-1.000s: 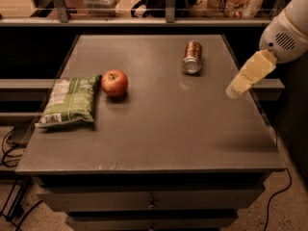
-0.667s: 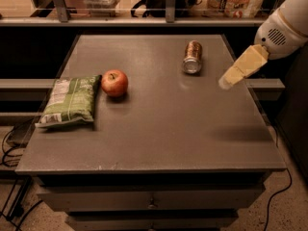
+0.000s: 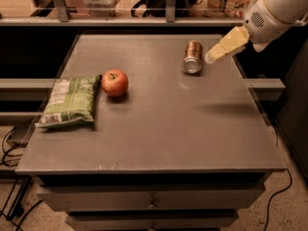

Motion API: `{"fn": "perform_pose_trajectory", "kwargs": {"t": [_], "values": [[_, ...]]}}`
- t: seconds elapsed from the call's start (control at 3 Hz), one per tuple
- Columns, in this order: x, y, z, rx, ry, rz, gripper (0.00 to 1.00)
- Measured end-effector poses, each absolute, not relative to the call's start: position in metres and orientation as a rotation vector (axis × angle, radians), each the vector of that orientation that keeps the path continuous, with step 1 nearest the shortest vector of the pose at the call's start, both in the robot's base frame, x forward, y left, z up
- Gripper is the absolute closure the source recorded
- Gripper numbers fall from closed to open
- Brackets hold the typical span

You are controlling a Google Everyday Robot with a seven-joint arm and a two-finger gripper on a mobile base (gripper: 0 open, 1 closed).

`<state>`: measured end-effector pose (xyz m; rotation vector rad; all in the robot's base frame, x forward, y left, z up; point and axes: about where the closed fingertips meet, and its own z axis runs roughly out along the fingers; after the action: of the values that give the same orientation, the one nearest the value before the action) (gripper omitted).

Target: Place orange can upright

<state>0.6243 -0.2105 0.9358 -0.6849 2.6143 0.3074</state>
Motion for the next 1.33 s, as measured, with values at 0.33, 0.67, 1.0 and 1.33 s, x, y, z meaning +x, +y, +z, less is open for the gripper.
{"fn": "perform_pose_trajectory", "kwargs": {"t": [0.33, 0.67, 1.0, 1.33], "values": [[0.660, -0.202, 0.944, -0.545, 2.612, 0.309, 0.00], [0.664, -0.201, 0.948, -0.517, 2.608, 0.312, 0.00], [0.665, -0.200, 0.946, -0.511, 2.613, 0.316, 0.00], [0.671, -0.189, 0.935, -0.440, 2.638, 0.404, 0.00]]}}
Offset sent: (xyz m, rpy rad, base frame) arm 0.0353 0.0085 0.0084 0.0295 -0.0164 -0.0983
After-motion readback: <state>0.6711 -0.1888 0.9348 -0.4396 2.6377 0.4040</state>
